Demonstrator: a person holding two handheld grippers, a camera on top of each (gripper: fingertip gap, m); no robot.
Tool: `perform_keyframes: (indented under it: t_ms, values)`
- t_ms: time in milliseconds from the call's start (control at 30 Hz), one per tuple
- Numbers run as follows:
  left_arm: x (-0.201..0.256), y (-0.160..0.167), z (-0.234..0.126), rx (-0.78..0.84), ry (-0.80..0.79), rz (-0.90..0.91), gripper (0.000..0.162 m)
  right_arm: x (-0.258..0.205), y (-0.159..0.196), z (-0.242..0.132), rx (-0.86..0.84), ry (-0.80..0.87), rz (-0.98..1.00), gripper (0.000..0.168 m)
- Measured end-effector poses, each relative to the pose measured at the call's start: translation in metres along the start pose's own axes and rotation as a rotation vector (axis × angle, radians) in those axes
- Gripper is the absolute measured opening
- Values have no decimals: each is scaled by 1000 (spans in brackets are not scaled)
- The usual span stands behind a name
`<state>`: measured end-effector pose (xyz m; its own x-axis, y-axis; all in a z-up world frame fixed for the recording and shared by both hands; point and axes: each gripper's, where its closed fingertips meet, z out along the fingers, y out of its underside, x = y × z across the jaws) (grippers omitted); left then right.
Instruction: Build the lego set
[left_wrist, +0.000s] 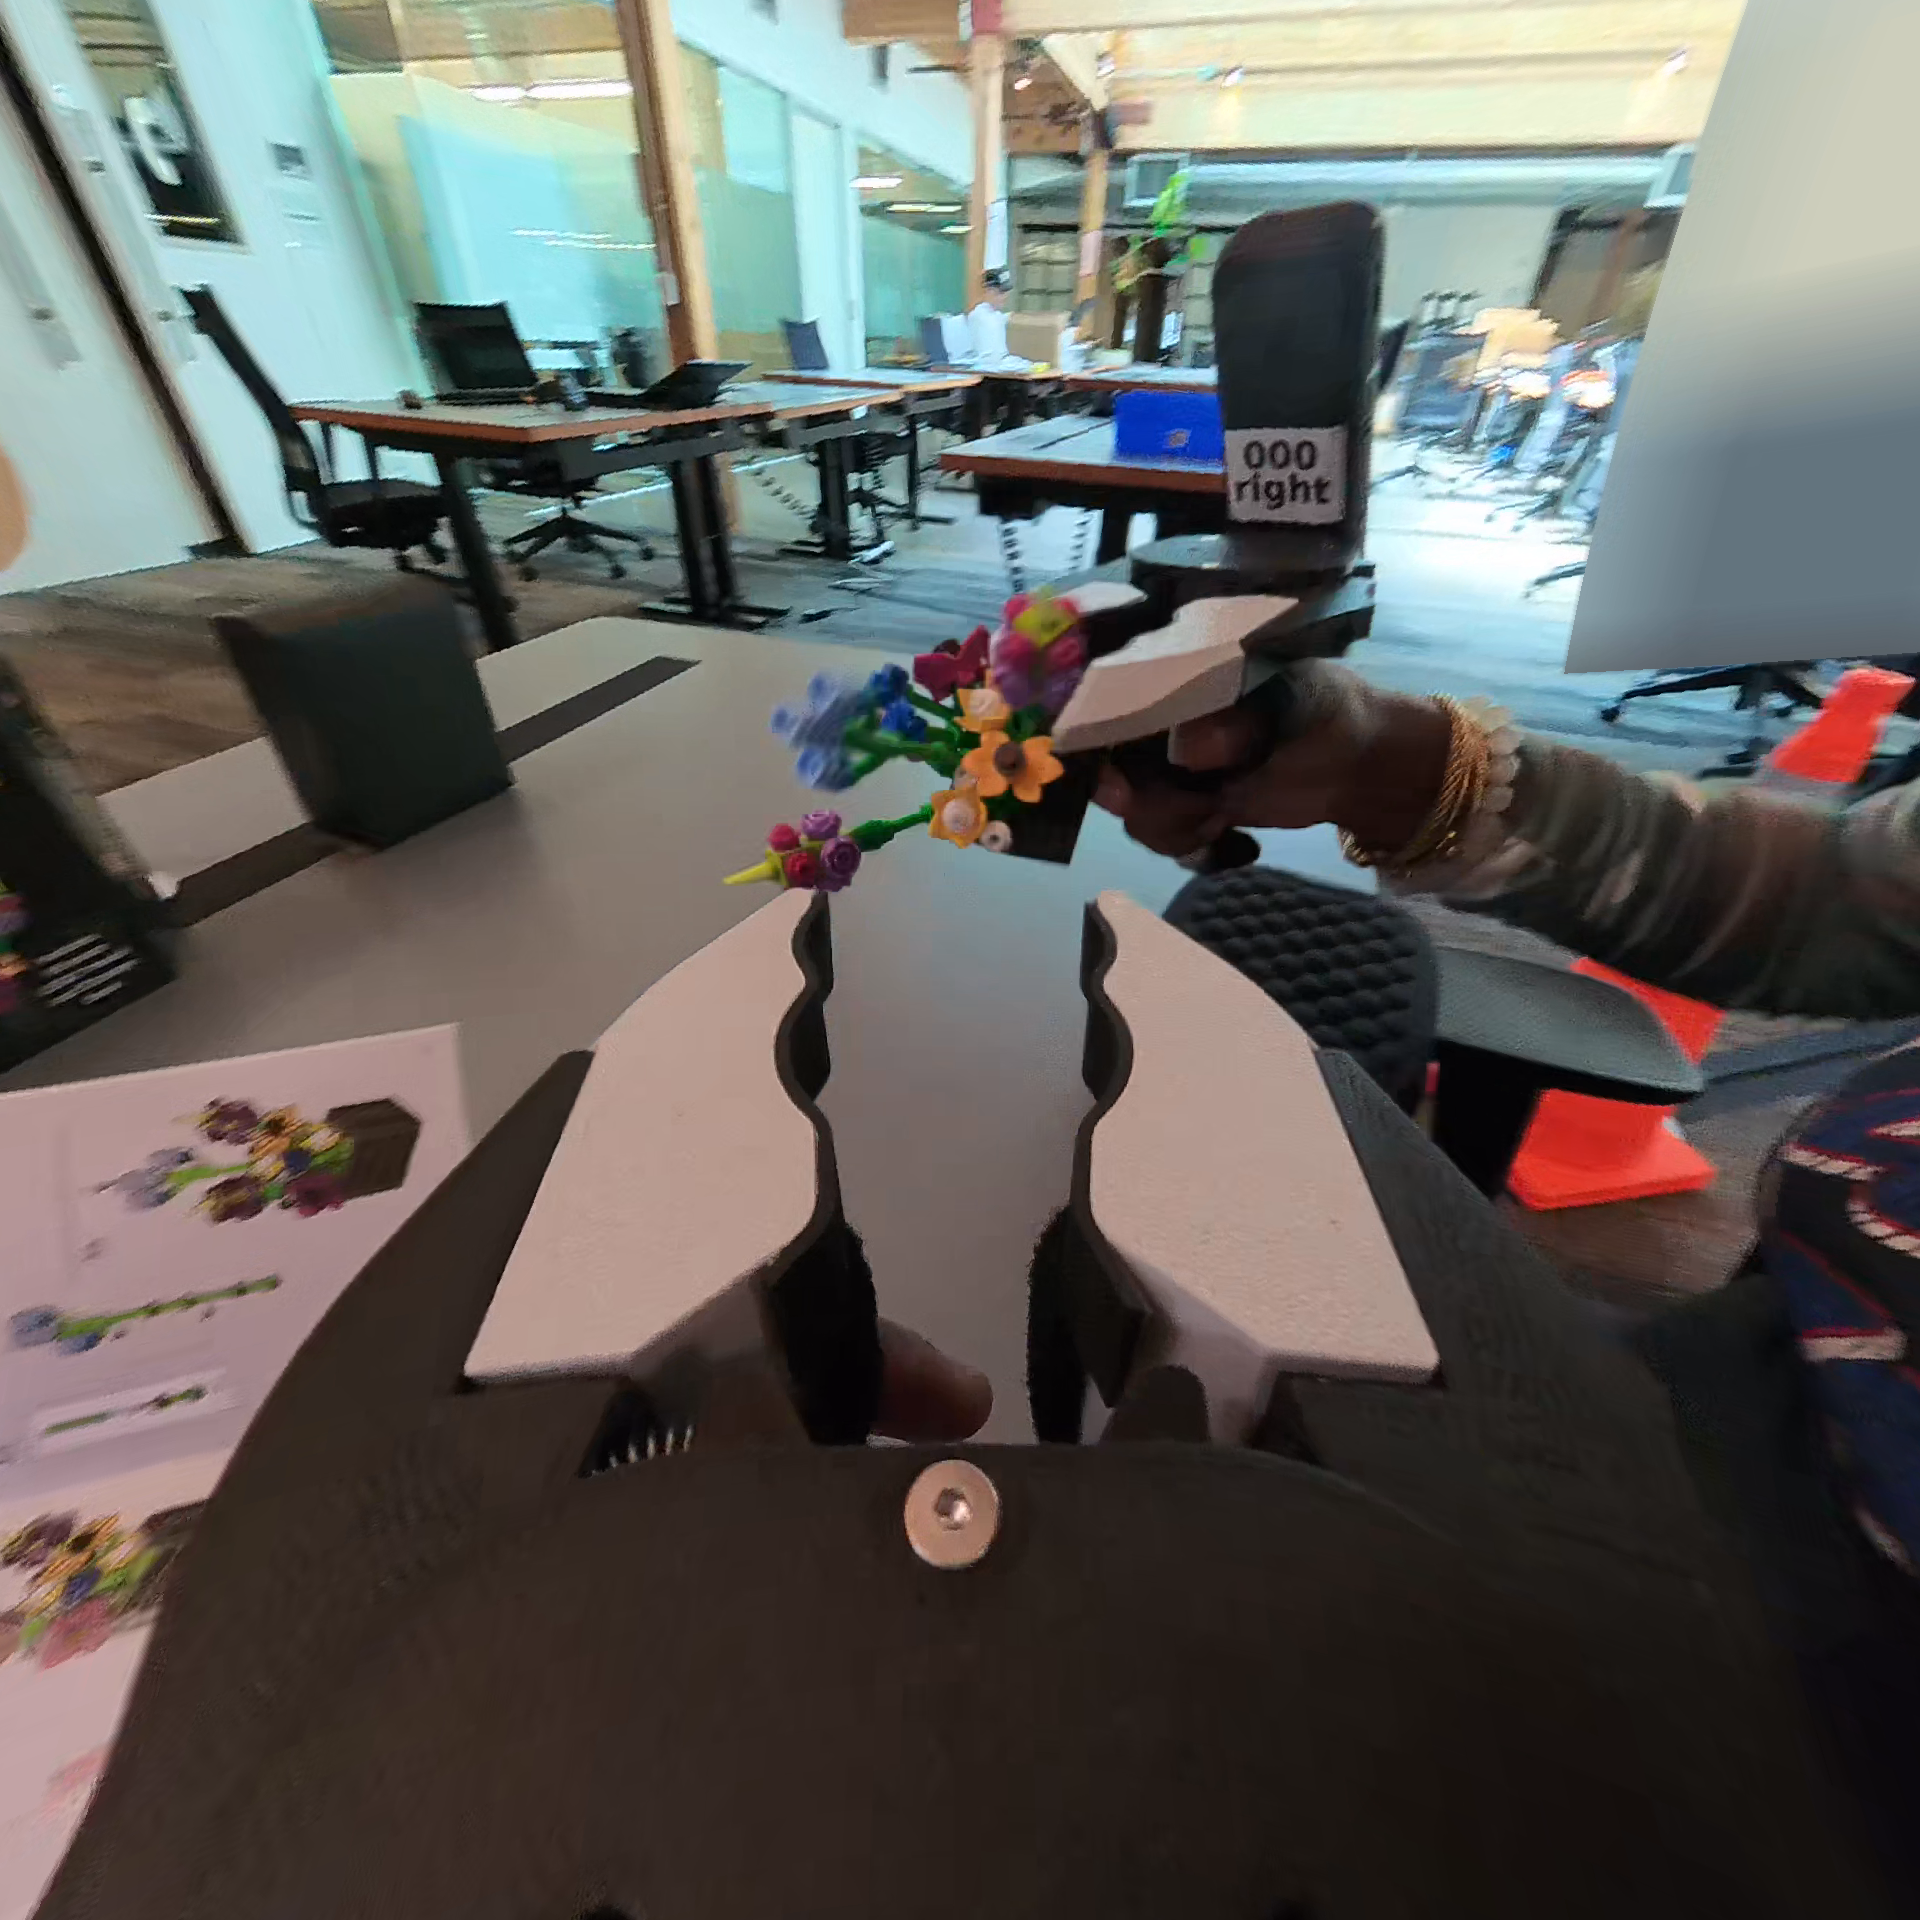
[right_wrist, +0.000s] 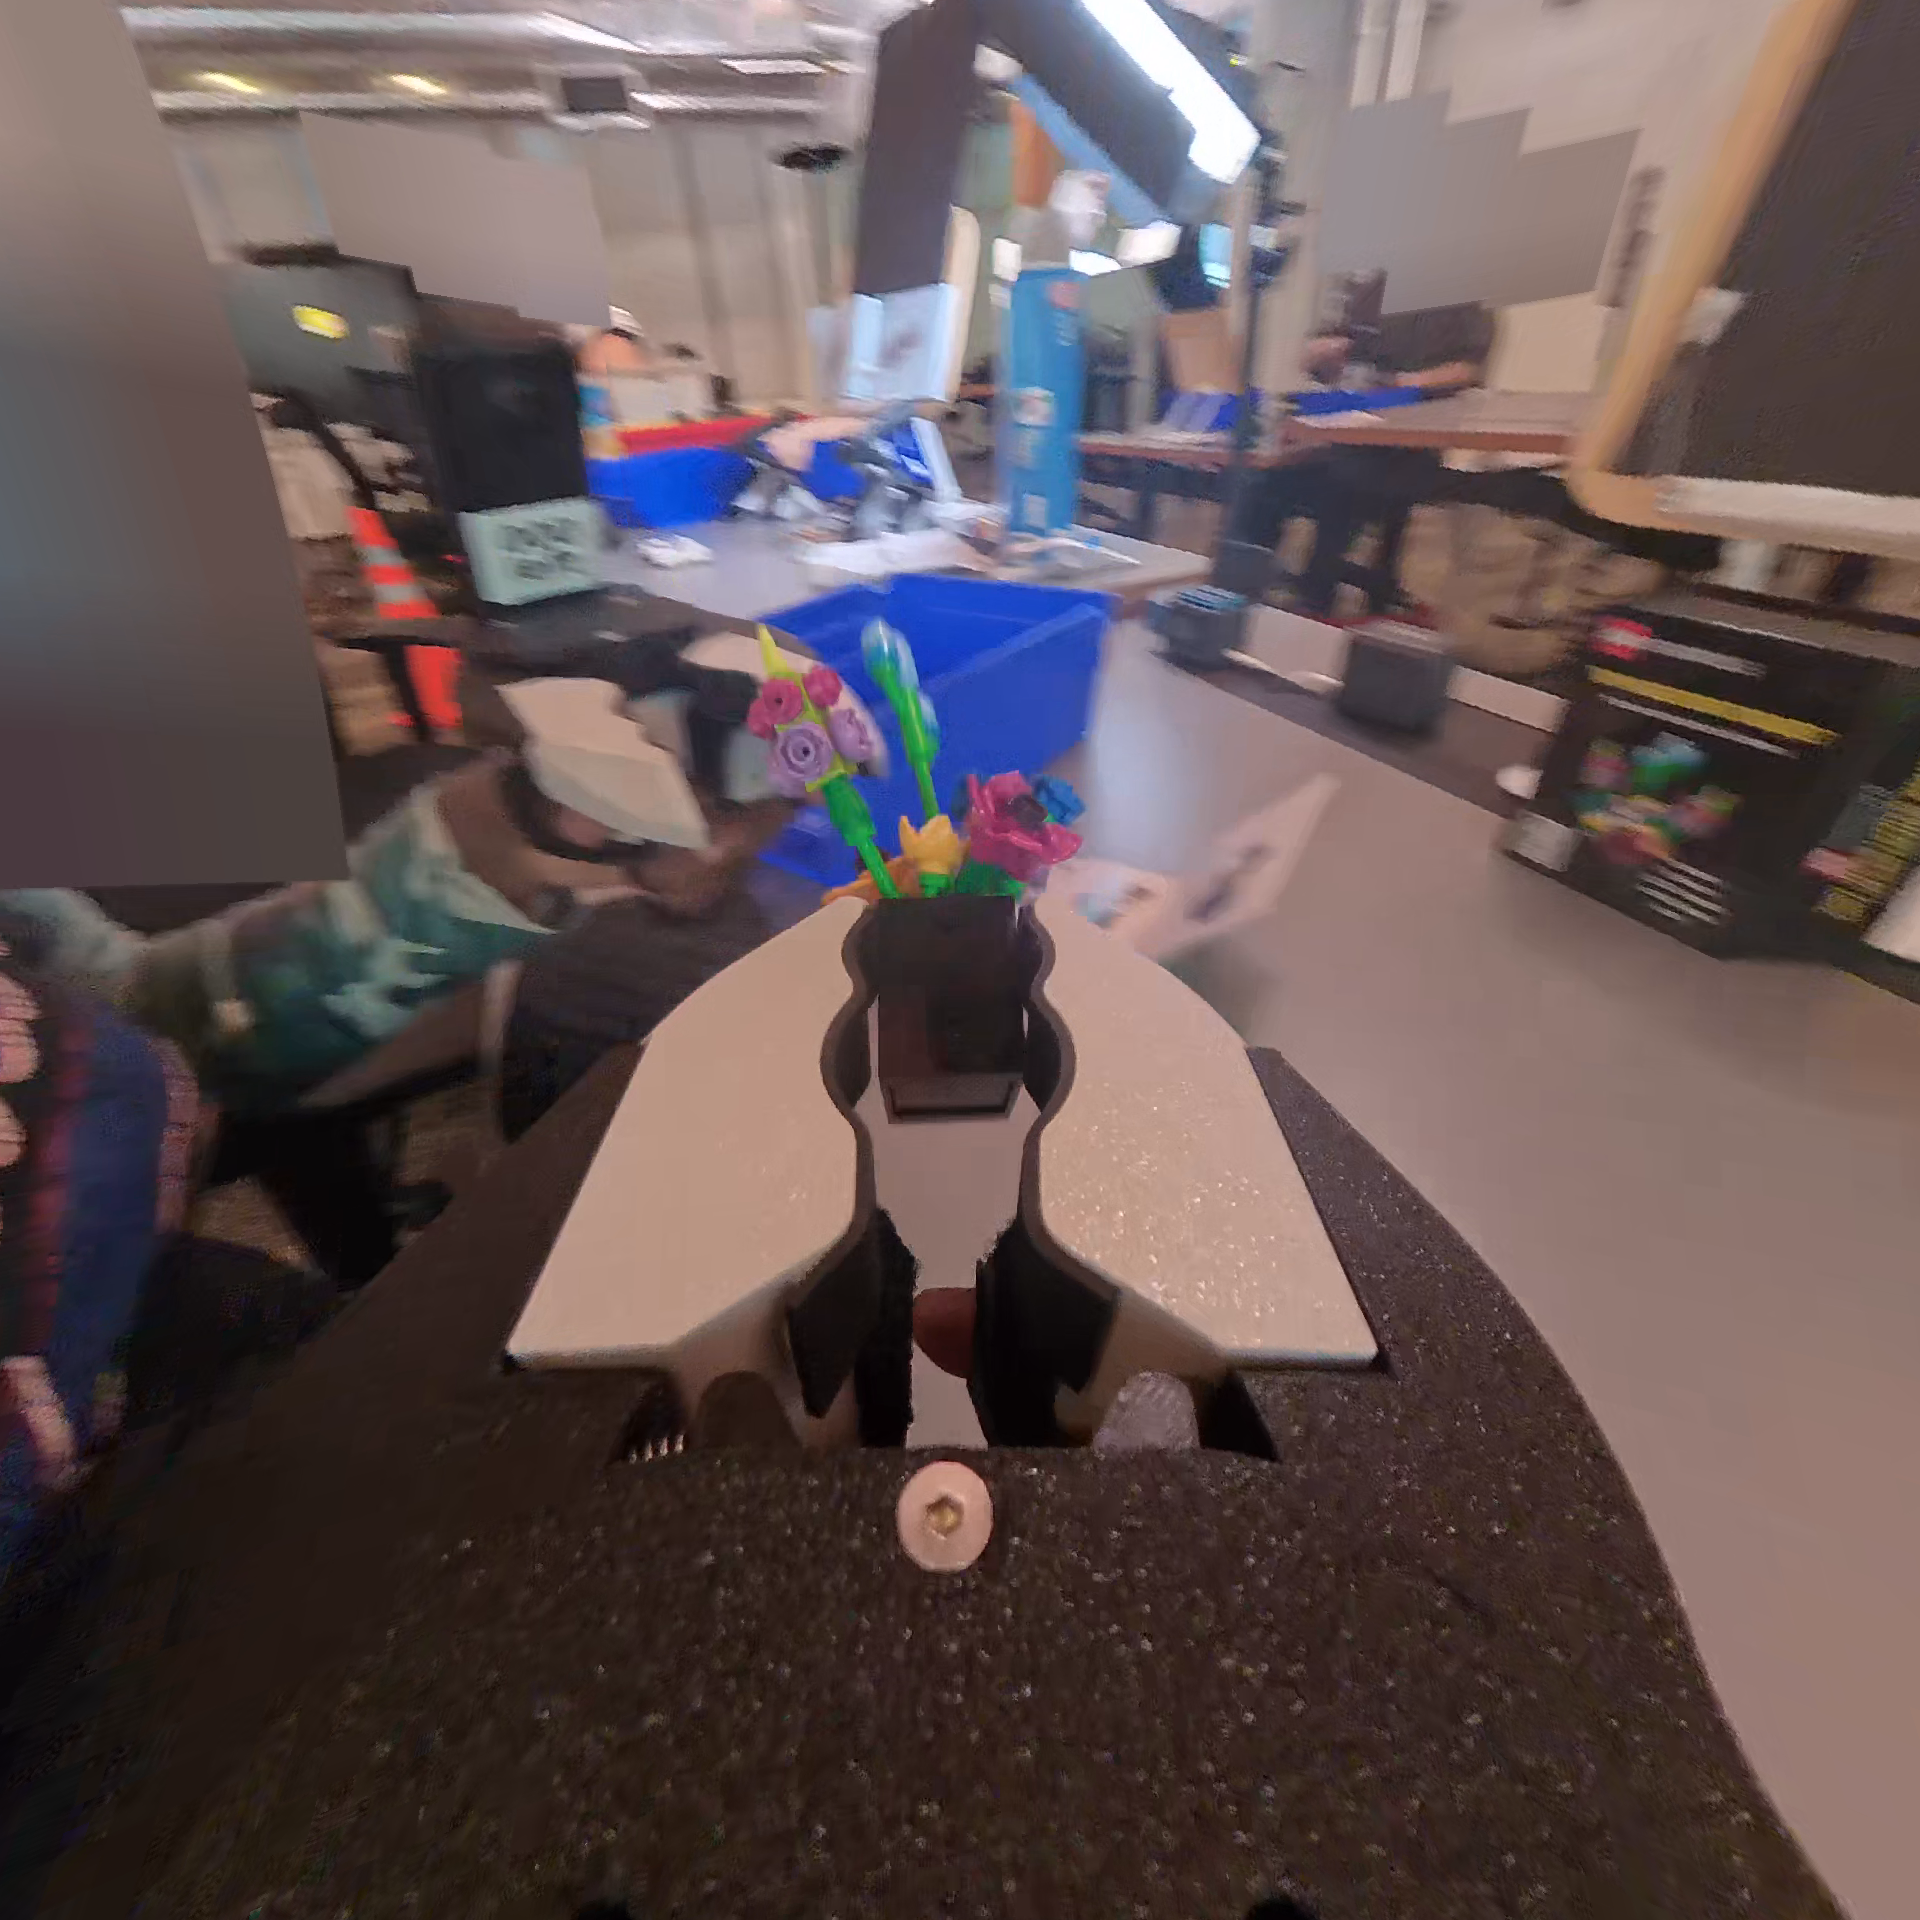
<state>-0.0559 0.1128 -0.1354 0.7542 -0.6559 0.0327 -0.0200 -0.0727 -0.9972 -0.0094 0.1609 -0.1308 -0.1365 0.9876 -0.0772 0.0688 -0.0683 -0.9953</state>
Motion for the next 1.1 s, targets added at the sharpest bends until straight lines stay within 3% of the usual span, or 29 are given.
perform_keyframes:
  t_ms: [200,367,433,567,700,800,967,1100]
  values:
    - [-23,29,10,-106,-98,20,46,84,49,-14,-108,217,9,25]
    - [-17,74,55,-338,42,-172,44,93,54,-6,-76,173,44,25]
    - [-22,82,74,-344,76,-228,41,86,43,-3,-7,124,61,25]
    - [-25,43,97,-77,176,-351,40,69,9,-3,211,4,156,25]
    - [-22,15,106,45,214,-334,40,58,-13,-8,379,-78,226,25]
    - [-18,3,108,107,236,-295,27,51,-20,-11,435,-105,237,25]
    - [-12,9,101,49,288,-227,26,40,-10,-12,316,-111,153,25]
    - [-10,17,92,-58,305,-112,25,29,3,-10,90,-162,84,30]
